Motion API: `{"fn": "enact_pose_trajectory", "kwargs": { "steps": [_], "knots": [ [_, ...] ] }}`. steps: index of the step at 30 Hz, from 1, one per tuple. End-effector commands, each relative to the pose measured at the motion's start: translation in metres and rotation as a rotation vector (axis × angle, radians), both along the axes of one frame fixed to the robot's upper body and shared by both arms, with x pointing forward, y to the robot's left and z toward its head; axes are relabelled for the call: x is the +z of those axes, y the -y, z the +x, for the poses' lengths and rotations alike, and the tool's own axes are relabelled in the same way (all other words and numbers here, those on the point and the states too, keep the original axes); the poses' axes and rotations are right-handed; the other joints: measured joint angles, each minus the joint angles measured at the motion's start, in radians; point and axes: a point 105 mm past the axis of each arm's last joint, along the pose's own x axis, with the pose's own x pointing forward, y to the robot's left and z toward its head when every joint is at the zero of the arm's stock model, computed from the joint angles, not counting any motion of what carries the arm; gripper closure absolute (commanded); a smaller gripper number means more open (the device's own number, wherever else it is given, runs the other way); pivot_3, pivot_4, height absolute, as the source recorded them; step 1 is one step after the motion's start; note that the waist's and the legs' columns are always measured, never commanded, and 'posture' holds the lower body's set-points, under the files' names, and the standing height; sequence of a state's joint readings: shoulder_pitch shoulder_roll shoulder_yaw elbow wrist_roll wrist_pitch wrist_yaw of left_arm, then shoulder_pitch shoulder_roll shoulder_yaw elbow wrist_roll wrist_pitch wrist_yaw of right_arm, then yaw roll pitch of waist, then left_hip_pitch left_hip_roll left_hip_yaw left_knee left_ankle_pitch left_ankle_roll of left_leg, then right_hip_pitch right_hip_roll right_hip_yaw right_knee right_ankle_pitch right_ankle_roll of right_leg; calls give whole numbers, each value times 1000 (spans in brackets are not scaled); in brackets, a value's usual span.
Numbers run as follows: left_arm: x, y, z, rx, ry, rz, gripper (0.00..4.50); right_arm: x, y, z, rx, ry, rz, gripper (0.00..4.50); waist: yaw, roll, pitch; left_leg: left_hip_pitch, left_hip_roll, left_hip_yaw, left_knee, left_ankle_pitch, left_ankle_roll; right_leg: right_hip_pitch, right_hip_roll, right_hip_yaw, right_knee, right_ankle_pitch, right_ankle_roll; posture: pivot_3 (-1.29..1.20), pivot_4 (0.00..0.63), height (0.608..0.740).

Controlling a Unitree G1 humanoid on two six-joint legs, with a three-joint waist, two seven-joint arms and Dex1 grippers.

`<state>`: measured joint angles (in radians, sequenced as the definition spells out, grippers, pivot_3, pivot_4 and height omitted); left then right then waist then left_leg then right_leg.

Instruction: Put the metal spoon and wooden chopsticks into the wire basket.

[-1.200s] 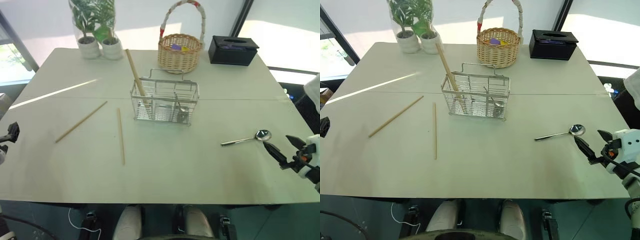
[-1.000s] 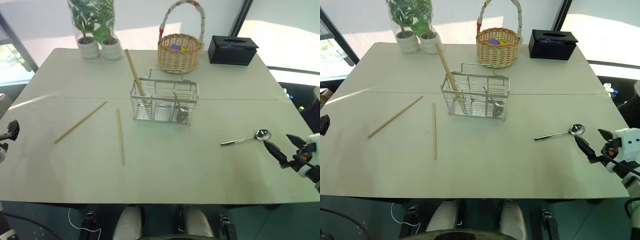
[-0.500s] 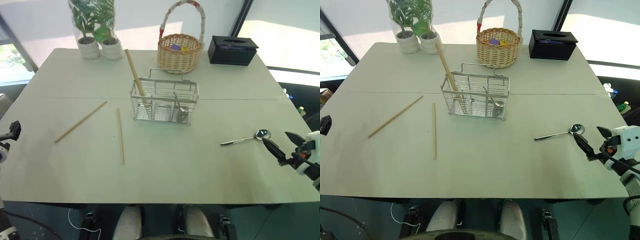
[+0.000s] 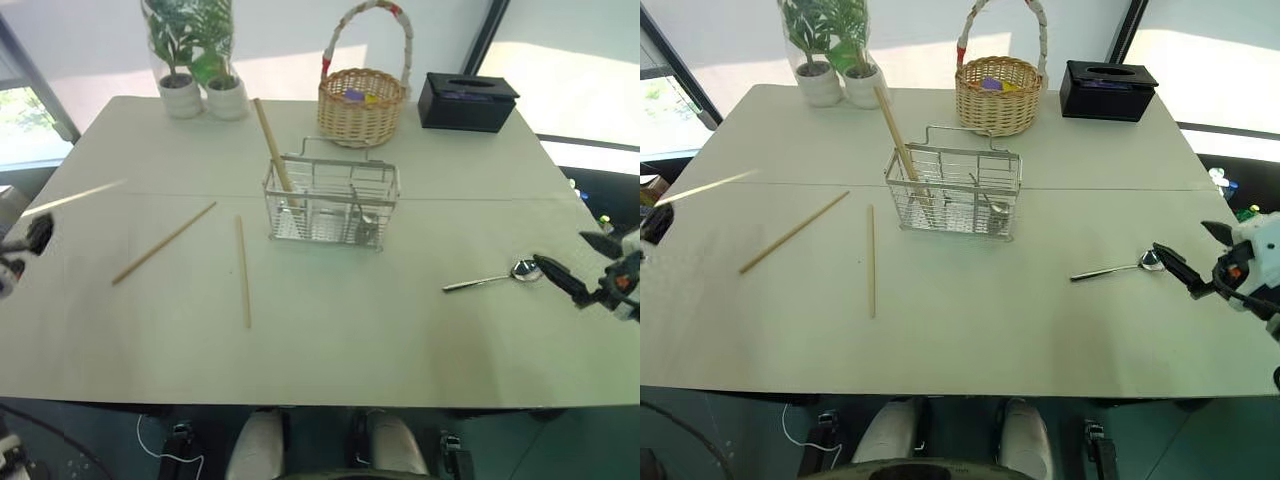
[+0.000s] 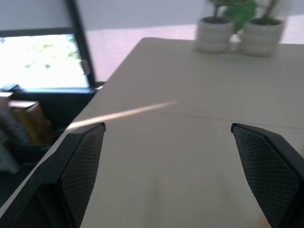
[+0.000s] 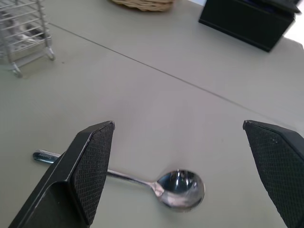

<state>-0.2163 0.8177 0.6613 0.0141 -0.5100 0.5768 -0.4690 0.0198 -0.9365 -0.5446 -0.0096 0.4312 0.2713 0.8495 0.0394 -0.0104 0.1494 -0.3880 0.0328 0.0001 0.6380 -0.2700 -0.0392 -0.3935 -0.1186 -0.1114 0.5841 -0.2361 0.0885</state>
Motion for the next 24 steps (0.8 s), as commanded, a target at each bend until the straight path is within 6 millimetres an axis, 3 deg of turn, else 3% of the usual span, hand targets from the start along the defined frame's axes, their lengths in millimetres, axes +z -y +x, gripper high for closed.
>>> {"fn": "enact_pose_trajectory", "kwargs": {
  "steps": [1,5,8,10,13,17,24],
  "knots": [
    [40,60,18,-299,57,111,24,30,-15,10,143,37,-143,0,-1,0,0,0,0,0,0,0,0,0,0,0,-1,0,0,0,150,712],
    [58,127,32,-622,52,178,24,43,-35,22,332,-9,-303,0,-4,0,0,1,0,1,0,0,0,4,0,0,0,2,-3,0,150,712],
    [59,194,30,-931,10,274,24,44,-55,27,526,-87,-415,0,-5,-1,0,0,0,2,-2,0,0,3,0,0,1,5,1,0,150,712],
    [58,228,24,-1107,-4,301,24,37,-62,31,625,-145,-489,0,-6,0,1,-1,-1,2,-4,1,0,2,1,0,0,5,1,0,150,712],
    [52,265,16,-1285,-39,304,24,21,-60,37,714,-230,-606,0,-6,-1,1,-1,-1,3,-4,2,-2,3,1,1,-1,5,2,0,150,712],
    [38,290,9,-1430,-100,322,24,7,-52,44,771,-301,-718,0,-12,-2,3,-1,-1,4,-4,4,-6,3,1,1,-2,5,3,0,150,712],
    [34,308,7,-1559,-165,266,24,-10,-50,59,816,-376,-789,0,-30,-2,4,0,0,3,-3,6,-8,4,1,1,0,5,3,0,150,712]
  ]
}}
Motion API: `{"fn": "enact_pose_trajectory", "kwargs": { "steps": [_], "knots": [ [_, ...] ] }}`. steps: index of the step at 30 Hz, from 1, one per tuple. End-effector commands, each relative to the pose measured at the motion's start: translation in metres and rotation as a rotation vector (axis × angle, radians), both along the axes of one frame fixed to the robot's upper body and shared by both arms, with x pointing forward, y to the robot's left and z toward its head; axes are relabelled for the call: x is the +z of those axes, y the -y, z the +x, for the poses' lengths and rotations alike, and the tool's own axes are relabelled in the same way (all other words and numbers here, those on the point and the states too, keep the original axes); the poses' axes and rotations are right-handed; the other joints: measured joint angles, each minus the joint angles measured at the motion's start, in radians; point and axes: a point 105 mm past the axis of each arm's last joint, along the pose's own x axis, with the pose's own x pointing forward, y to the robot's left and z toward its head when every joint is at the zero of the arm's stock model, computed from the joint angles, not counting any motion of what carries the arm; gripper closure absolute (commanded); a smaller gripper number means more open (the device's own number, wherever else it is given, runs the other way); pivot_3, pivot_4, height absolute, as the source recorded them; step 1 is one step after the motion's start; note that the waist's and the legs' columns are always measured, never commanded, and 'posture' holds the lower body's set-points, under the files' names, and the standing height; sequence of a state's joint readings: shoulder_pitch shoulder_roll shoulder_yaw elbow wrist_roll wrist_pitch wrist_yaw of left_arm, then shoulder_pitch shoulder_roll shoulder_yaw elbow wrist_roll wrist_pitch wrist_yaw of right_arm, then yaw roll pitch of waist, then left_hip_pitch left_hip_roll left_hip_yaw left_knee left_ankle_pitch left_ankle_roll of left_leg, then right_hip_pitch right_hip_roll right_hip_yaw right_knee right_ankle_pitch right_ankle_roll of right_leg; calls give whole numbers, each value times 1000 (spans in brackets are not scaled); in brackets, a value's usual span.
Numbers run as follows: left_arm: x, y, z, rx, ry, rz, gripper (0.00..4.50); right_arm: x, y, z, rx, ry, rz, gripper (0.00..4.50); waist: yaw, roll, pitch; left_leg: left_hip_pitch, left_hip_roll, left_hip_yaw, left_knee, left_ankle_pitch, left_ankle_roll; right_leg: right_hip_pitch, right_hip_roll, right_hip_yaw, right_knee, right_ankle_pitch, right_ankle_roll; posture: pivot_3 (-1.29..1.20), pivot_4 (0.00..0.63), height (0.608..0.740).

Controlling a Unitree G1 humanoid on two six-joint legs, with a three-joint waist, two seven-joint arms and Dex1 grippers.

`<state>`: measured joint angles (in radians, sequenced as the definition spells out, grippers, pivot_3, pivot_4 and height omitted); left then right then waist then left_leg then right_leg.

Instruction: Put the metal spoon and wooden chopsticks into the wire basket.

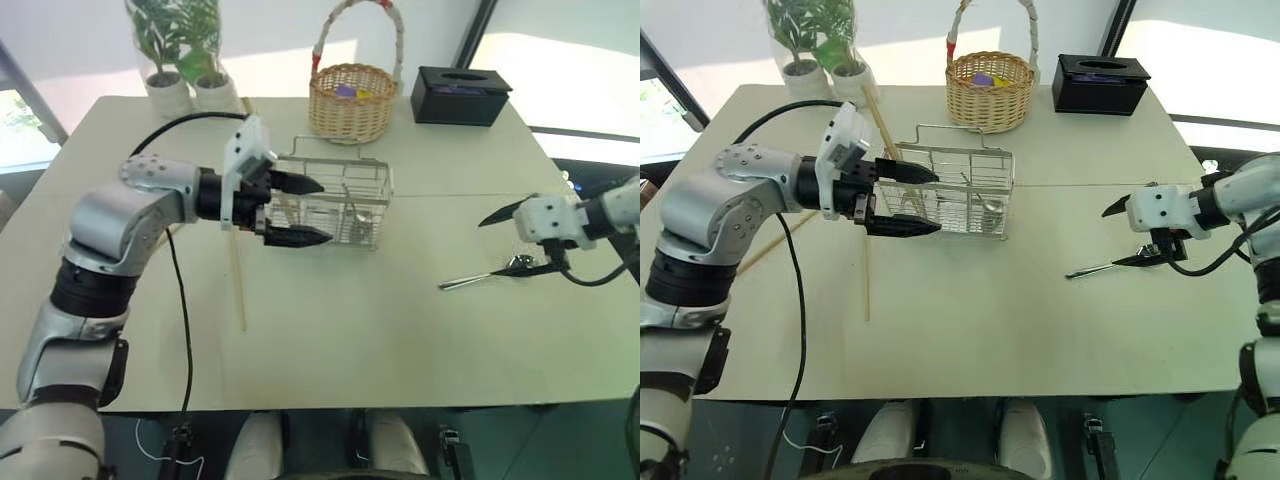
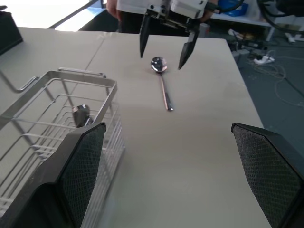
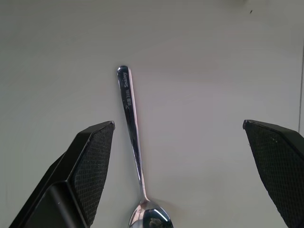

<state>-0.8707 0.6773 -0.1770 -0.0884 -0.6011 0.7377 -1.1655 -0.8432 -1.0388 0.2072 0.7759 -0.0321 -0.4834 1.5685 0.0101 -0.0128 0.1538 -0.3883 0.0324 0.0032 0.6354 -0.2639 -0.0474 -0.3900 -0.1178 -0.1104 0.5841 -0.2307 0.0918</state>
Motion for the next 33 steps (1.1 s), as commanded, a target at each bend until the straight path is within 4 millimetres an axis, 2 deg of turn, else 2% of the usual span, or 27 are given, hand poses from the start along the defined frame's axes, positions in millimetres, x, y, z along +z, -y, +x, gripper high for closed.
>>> {"fn": "enact_pose_trajectory", "kwargs": {
  "steps": [1,7,16,25,29,33],
  "knots": [
    [7,10,-1,-54,2,5,24,-1,3,5,8,-19,-47,0,-2,0,0,0,0,0,1,0,0,0,0,0,1,0,0,0,150,712],
    [5,24,0,-95,-3,19,24,-22,11,9,-16,-79,-151,0,-3,0,1,1,0,0,7,0,0,0,0,2,10,0,0,0,150,712],
    [10,18,-2,-82,20,20,24,-50,8,24,-82,-57,-186,0,-8,1,2,1,0,0,11,-1,1,0,0,3,13,0,0,0,150,712],
    [-9,6,-16,-133,-92,129,24,-52,-4,34,-114,-62,-135,0,-29,0,2,3,0,0,10,-1,2,1,0,4,13,0,0,0,150,712],
    [-22,0,-10,-94,-265,174,24,-52,-5,33,-115,-79,-125,0,-28,0,2,4,0,0,11,-2,4,1,0,5,14,0,0,0,150,712],
    [-30,-4,-4,-64,-322,184,24,-52,-6,32,-110,-84,-123,0,-28,0,2,4,0,0,10,-2,4,1,0,5,14,0,0,0,150,712]
  ]
}}
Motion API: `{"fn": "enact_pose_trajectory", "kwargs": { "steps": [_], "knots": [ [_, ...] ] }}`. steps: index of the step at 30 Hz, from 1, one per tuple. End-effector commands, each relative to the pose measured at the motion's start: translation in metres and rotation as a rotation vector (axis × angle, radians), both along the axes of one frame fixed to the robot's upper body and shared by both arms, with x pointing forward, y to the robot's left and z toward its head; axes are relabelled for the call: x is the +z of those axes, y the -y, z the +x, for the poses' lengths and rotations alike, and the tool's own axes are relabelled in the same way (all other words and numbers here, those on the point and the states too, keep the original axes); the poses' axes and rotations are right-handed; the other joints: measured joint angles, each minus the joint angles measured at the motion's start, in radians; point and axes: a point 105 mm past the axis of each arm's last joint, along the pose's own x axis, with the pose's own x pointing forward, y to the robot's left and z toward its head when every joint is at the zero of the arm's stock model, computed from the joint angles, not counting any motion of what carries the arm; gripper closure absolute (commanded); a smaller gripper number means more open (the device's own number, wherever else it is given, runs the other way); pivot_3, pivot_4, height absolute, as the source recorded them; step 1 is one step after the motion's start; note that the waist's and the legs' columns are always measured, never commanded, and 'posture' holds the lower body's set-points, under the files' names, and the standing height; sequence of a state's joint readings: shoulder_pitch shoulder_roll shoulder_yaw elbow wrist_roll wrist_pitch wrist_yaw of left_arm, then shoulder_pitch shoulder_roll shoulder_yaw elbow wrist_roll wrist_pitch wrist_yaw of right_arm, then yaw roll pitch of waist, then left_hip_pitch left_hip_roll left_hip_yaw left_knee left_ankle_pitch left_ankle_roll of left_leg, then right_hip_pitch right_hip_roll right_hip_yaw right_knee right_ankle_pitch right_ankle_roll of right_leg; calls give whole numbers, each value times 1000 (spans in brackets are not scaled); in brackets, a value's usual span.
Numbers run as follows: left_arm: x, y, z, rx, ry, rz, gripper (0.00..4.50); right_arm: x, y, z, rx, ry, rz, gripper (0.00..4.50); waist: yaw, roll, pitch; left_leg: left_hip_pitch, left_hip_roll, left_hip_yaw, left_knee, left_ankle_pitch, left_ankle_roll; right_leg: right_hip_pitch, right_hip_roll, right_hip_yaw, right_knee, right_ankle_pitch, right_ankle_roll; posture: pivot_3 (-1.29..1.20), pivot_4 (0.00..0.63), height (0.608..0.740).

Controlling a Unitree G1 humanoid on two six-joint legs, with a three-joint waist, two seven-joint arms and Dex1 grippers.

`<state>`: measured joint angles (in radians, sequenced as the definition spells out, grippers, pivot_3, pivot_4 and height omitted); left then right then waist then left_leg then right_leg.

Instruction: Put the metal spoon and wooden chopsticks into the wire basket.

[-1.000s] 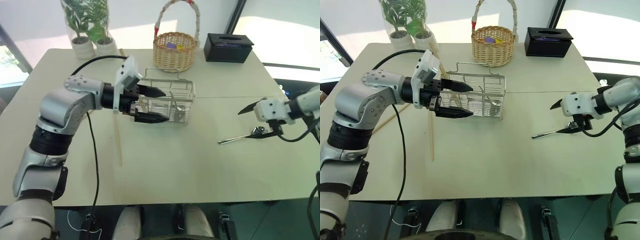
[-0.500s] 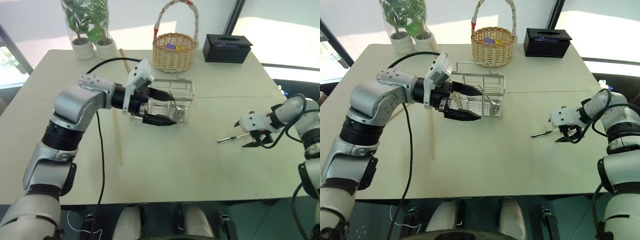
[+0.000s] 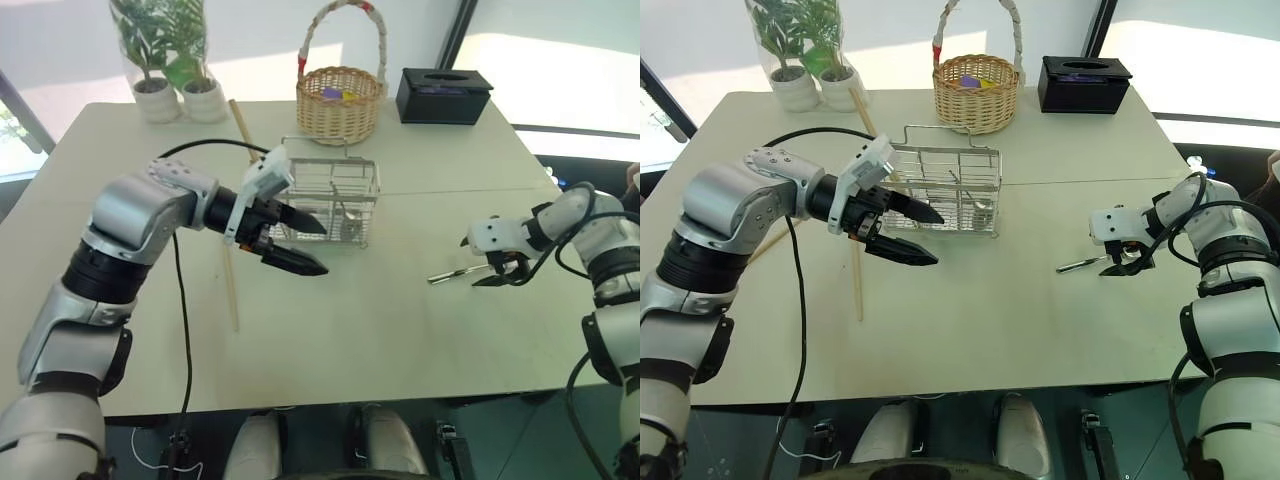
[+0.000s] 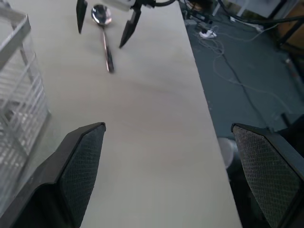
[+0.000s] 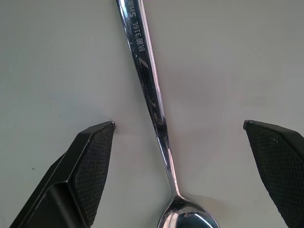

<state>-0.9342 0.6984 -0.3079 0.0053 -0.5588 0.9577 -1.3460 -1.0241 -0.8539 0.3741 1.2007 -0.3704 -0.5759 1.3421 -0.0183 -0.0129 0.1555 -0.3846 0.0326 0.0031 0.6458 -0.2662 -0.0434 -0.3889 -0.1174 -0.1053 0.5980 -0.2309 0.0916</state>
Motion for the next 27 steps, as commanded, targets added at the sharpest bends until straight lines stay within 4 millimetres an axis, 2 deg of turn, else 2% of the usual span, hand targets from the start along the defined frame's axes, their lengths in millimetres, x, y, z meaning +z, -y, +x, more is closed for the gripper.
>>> {"fn": "enact_pose_trajectory", "kwargs": {
  "steps": [1,3,6,13,24,27],
  "knots": [
    [2,-1,2,5,-12,10,24,7,-5,3,8,22,31,0,0,0,0,0,0,0,0,0,0,0,0,0,0,0,0,0,150,712],
    [0,-1,1,-6,-5,12,24,6,-5,2,12,11,33,0,1,0,0,0,0,0,0,0,0,0,0,0,0,0,0,0,150,712],
    [0,2,0,-14,3,2,0,7,-4,0,13,0,36,824,2,0,0,0,0,0,0,0,0,0,0,0,0,0,0,0,150,712],
    [9,5,2,-11,20,-30,0,7,-3,-2,14,-15,38,4397,3,0,0,0,0,0,0,1,-1,0,0,1,0,0,0,0,150,712],
    [17,5,8,5,48,-49,0,3,-4,-4,12,-26,54,4456,4,0,0,0,0,1,0,1,-2,0,0,1,0,0,0,0,150,712],
    [19,2,10,23,71,-57,0,10,-7,1,27,36,76,4456,4,0,0,0,0,1,0,1,-2,0,0,1,0,0,0,0,150,712]
  ]
}}
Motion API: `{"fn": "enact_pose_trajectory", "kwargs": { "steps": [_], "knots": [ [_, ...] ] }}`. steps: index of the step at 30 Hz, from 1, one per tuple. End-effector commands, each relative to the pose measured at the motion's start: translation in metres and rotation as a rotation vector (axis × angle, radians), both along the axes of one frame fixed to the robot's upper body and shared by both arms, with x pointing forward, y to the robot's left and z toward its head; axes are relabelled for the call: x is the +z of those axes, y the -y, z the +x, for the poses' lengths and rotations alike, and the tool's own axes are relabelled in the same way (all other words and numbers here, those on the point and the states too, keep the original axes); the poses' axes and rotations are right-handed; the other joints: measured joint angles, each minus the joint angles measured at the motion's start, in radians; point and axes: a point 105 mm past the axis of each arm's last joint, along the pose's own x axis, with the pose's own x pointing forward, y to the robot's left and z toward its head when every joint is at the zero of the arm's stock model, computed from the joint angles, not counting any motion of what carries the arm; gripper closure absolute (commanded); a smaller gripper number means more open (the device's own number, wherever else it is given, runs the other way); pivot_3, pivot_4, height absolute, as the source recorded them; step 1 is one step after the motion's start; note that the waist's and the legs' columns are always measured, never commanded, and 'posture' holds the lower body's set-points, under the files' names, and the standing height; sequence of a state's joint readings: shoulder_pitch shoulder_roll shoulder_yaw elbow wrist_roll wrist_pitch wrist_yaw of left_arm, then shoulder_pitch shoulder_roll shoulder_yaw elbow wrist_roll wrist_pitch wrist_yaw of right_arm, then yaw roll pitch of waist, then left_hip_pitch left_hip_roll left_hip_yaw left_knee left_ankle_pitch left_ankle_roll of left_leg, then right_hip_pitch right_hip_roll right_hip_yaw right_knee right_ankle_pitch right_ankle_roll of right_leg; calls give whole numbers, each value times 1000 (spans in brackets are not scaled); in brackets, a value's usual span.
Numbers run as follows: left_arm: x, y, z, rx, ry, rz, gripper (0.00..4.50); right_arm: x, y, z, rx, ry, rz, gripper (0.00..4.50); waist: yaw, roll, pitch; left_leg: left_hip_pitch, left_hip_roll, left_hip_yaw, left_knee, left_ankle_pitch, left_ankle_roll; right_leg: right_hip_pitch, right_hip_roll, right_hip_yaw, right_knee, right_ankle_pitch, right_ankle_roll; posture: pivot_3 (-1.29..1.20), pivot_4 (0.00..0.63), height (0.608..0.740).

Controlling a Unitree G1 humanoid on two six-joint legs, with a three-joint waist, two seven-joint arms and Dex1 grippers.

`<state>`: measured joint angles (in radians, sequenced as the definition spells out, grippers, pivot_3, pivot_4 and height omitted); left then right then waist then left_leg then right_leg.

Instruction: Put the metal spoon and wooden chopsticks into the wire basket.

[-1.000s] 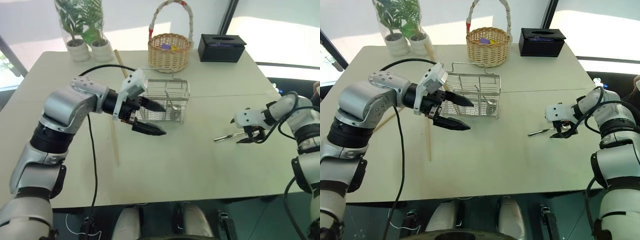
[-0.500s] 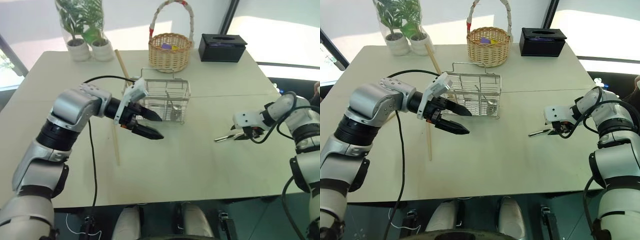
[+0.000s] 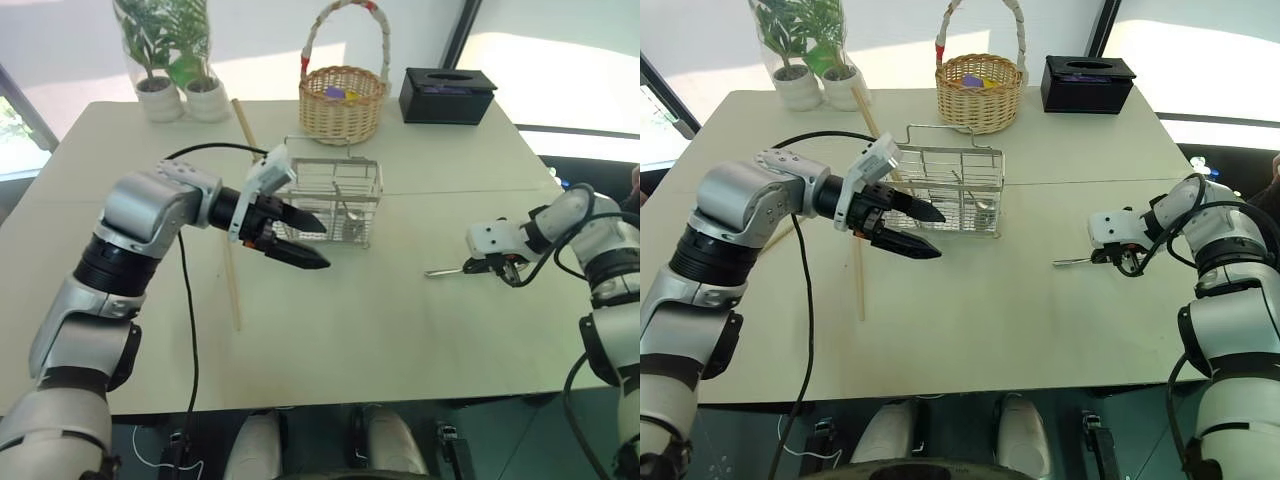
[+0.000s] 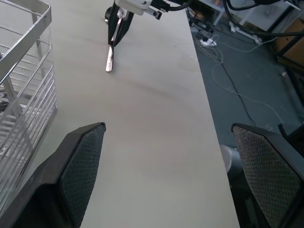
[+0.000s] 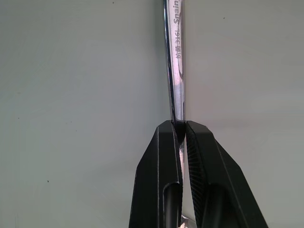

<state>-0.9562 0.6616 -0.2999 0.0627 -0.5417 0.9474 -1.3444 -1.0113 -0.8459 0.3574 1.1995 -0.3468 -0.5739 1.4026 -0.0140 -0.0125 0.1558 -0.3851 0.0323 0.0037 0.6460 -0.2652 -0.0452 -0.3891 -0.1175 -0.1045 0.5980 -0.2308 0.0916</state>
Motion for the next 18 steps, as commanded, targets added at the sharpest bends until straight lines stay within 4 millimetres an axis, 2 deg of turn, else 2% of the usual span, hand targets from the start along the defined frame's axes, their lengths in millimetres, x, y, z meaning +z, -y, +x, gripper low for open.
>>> {"fn": "enact_pose_trajectory", "kwargs": {
  "steps": [1,6,12,16,18],
  "knots": [
    [19,-3,3,18,88,-37,0,20,-6,8,21,112,65,4456,0,0,0,0,0,0,0,0,0,0,0,0,0,0,0,0,150,712],
    [39,-19,9,103,155,-101,0,78,-28,19,24,269,311,4456,-4,1,1,0,0,0,0,1,-1,0,0,0,0,0,0,0,150,712],
    [61,-38,11,188,235,-161,0,117,-37,-11,5,298,542,4456,15,1,1,0,0,-1,0,1,-1,2,0,0,1,0,0,0,150,712],
    [65,-45,14,224,268,-172,0,156,-49,-13,-91,394,770,4456,22,1,1,-2,0,0,2,-1,1,1,-1,0,0,0,0,0,150,712],
    [67,-46,15,235,279,-182,0,181,-62,-10,-125,469,899,4456,24,1,1,-2,0,0,2,-1,2,1,-1,0,0,0,0,0,150,712]
  ]
}}
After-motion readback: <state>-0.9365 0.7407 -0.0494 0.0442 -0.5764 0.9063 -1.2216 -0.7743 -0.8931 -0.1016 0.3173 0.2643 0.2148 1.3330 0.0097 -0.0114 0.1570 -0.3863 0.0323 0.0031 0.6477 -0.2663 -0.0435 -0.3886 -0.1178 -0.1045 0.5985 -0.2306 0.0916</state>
